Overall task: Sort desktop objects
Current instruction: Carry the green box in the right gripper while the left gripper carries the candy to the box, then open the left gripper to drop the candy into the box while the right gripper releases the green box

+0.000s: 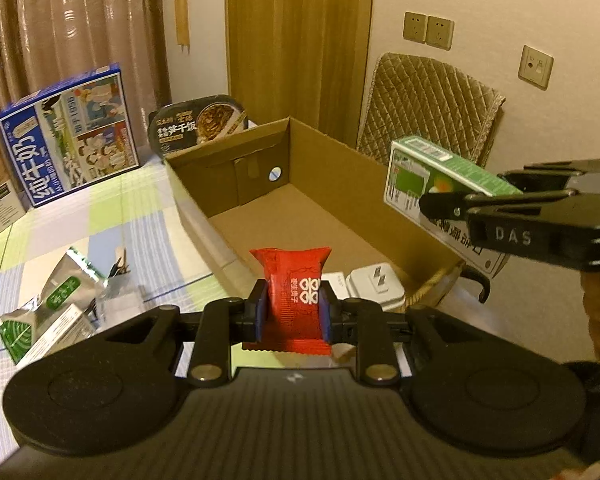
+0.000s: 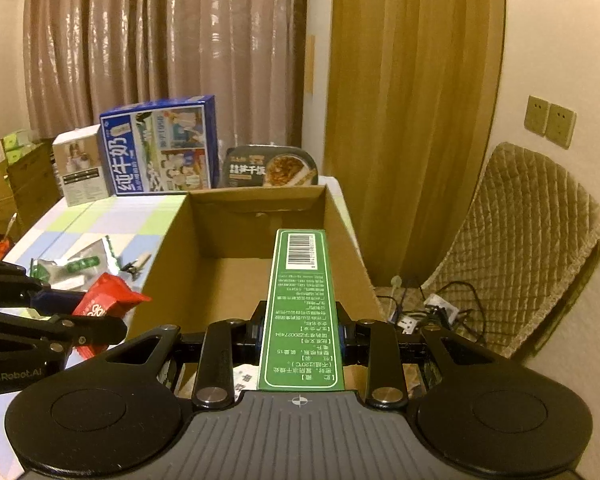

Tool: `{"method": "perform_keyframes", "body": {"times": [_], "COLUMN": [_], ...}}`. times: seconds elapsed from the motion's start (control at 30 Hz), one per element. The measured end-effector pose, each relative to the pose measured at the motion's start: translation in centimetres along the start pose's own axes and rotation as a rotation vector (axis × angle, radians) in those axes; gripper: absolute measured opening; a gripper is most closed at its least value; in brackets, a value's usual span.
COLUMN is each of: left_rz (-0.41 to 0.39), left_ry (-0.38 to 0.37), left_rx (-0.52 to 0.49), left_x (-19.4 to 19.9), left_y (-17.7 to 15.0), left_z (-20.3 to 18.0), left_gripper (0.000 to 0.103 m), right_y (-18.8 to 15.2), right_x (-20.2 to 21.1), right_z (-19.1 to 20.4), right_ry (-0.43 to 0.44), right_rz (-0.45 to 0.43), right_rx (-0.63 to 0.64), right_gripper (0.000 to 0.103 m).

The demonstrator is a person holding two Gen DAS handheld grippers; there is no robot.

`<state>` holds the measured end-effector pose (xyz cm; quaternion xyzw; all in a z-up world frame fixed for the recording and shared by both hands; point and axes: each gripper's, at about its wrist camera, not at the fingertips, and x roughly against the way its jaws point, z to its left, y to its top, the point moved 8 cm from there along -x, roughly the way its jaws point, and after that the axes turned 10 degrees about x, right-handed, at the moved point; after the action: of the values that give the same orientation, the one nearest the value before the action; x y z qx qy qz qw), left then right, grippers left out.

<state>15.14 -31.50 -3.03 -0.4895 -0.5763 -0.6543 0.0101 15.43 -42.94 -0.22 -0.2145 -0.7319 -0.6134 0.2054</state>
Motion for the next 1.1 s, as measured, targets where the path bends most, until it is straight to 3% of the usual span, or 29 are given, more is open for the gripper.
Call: {"method": "perform_keyframes", "body": {"times": [0.43, 0.53, 0.8, 1.1], "left_rz": [0.02, 0.019, 0.016, -0.005], "left_ry": [-0.056, -0.048, -0.021, 0.003], "left_rx": [0.007, 0.012, 0.047, 0.123], "left_x": [-4.4, -5.1, -4.2, -2.5], "left_y": [1.6, 1.7, 0.9, 0.1], "left_z": [-2.1, -2.1, -0.3, 2.1], "left_gripper": [0.022, 0.026, 0.026, 0.033], "right_y": [0.2, -0.2, -1.0, 0.2], "right_x": [-2.9, -3.2, -4.1, -5.5], "right_z": [-2.2, -2.3, -2.0, -0.4], "right_ry": [-0.001, 0.002, 0.017, 0.064], "right_rz": [0.013, 0.018, 0.038, 0.022], "right_rx": [-0.031, -0.036, -0.045, -0.049], "right_gripper": [0.028, 0.028, 0.028, 0.028]}}
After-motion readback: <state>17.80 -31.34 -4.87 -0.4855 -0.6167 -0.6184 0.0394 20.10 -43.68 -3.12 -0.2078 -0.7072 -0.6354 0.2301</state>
